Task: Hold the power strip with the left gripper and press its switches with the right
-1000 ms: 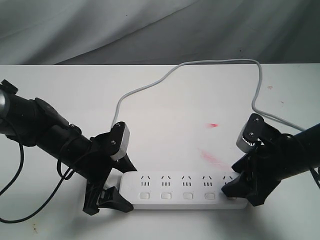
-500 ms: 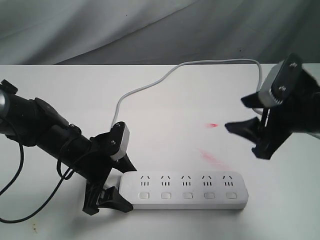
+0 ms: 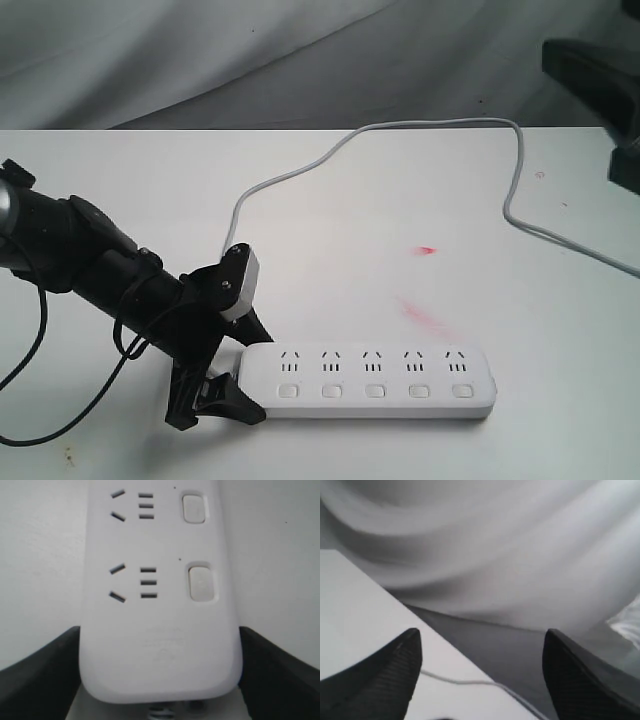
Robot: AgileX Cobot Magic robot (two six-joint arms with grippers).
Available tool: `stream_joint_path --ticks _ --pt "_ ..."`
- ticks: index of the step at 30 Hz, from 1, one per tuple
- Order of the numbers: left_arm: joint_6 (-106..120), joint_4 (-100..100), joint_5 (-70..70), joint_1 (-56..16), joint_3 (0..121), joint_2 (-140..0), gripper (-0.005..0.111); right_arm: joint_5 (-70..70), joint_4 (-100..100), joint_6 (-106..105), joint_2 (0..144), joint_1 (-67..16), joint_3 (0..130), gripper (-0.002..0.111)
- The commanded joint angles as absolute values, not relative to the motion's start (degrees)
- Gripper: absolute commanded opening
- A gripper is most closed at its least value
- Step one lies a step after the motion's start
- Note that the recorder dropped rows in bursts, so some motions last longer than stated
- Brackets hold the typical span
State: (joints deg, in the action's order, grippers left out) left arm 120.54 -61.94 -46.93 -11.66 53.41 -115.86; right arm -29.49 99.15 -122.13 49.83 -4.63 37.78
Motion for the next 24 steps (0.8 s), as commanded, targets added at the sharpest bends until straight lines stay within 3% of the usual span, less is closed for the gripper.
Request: stream_joint_path --ticks 1,7,20,21,24 --pt "120.0 -62.0 -46.8 -12.0 53.7 -116.0 0.052 -29.4 99.9 -122.6 41.7 -4.6 37.1 0.063" --pt "120.0 -62.0 -46.8 -12.0 53.7 -116.0 0.052 -29.4 99.9 -122.6 34.7 -4.6 29.1 0.063" --pt "120.0 -62.0 -46.8 -12.0 53.7 -116.0 0.052 -29.4 91.2 -122.6 33.8 -4.6 28.4 0.063" --pt "120.0 -62.0 -46.8 -12.0 53.7 -116.0 0.052 -45.9 90.2 -96.2 33.8 -4.6 28.4 0.0" --pt "120.0 -62.0 -46.8 -12.0 53.7 -116.0 0.052 -44.4 93.2 -92.5 33.8 -4.6 28.4 0.0"
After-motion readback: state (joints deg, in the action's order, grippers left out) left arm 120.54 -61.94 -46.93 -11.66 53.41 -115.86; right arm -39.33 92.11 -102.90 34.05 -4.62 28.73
